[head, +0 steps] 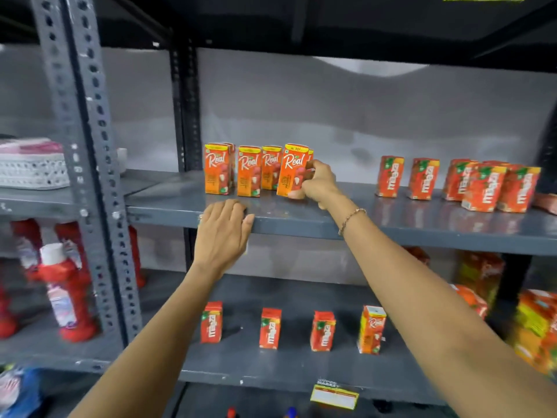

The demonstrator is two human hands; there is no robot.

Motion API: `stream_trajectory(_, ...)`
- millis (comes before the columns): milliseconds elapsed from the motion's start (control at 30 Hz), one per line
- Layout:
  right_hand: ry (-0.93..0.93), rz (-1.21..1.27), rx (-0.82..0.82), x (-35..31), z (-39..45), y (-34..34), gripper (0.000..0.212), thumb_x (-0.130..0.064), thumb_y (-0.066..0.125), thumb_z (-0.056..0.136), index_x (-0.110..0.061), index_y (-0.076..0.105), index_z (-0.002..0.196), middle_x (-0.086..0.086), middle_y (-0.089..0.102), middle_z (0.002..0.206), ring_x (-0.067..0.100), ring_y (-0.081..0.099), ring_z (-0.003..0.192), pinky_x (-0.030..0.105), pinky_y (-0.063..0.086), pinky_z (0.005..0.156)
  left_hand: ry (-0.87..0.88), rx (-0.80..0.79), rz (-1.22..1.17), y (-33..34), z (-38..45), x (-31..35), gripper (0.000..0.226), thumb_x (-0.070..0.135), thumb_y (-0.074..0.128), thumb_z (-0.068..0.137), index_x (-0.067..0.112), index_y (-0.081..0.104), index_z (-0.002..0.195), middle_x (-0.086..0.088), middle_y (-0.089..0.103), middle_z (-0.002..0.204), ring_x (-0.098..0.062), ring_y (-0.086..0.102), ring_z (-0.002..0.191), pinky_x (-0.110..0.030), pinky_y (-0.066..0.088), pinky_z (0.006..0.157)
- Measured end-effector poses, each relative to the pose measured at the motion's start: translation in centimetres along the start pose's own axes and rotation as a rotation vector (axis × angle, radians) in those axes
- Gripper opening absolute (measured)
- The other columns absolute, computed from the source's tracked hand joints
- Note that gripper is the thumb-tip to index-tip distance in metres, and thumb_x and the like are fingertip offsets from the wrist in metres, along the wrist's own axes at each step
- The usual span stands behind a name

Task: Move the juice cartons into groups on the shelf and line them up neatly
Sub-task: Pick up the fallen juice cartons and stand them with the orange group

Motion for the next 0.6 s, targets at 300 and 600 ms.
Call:
stream_trajectory(300, 0.08, -0.053, -0.023, 1.6, 2.2, 1.8, 0.073, 0.005, 0.078, 0.066, -0.015, 0.048, 0.13, 0.005, 0.059, 0.128, 0.024, 0.054, 0.119, 0.035, 0.049, 0.097, -0.001, -0.004, 0.008, 0.7, -0.1, -0.4, 0.046, 0.037, 0.02, 0.1, 0.011, 0.053, 0.081, -0.007, 0.057, 0.079, -0.027, 0.05, 0.071, -0.034, 0.032, 0.072)
stream_trajectory(600, 0.081, -0.04, -0.154, 1.7, 1.8, 2.2, 0.076, 0.006, 0.076, 0.069, -0.016, 0.043, 0.134, 0.006, 0.058, 0.129, 0.024, 0.055, 0.12, 0.042, 0.048, 0.1, -0.031, -0.01, 0.007, 0.9, -0.4, -0.3, 0.043, 0.036, 0.023, 0.1, 0.01, 0.055, 0.085, -0.007, 0.058, 0.084, -0.026, 0.049, 0.073, -0.033, 0.032, 0.075)
Point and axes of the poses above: each hand's wrist, its own z-axis towards the middle knuckle, its own y-axis out of the palm, x = y × z, the point moved 8 cm from there along z, towards the middle knuckle
